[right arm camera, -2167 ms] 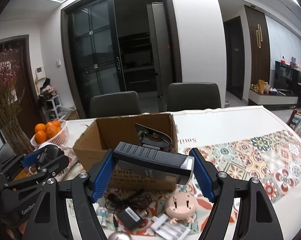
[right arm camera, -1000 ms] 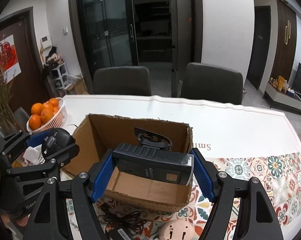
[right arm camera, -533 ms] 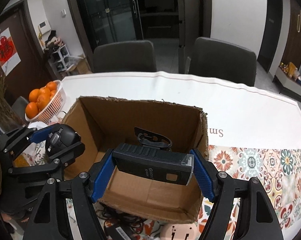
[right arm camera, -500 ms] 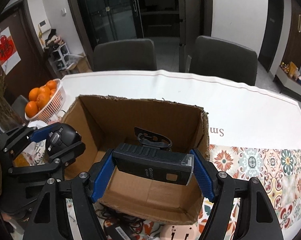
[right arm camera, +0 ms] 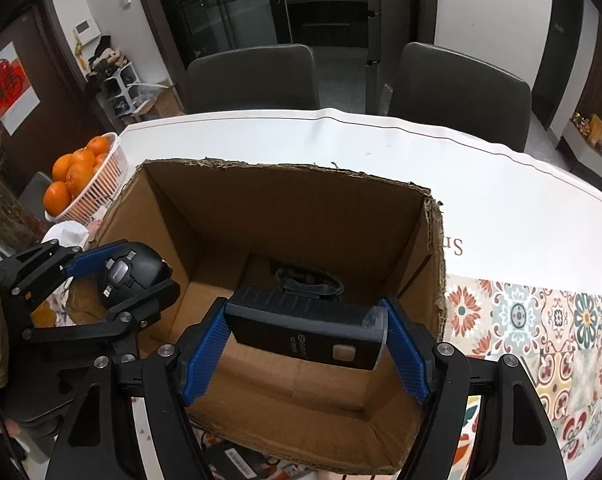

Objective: Organize rigid objects
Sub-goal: 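Open the left tool over the box while the right tool releases the bike light inside, then move the left tool to the black power adapter while the right tool approaches the pink figure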

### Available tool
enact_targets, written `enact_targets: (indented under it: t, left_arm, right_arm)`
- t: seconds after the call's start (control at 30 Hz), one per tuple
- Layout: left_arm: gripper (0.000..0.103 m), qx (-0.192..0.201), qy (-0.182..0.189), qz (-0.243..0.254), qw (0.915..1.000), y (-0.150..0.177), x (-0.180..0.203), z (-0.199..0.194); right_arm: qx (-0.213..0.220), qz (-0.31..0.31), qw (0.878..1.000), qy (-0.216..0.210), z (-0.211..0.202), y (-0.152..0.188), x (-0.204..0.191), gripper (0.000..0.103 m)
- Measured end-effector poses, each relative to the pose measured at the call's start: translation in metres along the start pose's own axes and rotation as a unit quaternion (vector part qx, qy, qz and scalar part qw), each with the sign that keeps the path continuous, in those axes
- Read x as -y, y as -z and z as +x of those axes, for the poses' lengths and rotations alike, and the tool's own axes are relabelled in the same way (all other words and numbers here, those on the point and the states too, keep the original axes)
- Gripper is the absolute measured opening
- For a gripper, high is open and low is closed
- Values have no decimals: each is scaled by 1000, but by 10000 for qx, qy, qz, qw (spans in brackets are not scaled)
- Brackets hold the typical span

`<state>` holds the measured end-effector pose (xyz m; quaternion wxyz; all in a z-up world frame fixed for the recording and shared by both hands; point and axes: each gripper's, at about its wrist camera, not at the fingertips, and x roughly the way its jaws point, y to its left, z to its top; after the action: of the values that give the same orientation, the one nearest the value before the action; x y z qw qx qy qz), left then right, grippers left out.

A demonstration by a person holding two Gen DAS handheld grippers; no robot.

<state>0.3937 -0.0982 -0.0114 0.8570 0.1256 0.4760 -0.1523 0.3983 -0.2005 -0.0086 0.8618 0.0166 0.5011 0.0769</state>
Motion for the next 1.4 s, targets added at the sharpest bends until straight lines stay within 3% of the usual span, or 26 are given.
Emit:
enact_targets:
  t: [0.23,0.6,1.03,1.4]
  left_arm:
    - [66,162,-117,-23,9998,1,0,-13]
    - [80,545,-51,-249,9982,19,0,-47]
    - [94,995,52,-361,9944,55,9,-86]
    - [97,1290,-22,-346,9910,84,21,-111]
  right_arm:
    - [51,126,9999,-50,-7,4,4,78]
    - [786,296,9963,181,-49,21,-1,78]
    - [1322,407,9895,410,-89,53,-7,79]
    - [1790,336,9813,616,-121,87,-14,82]
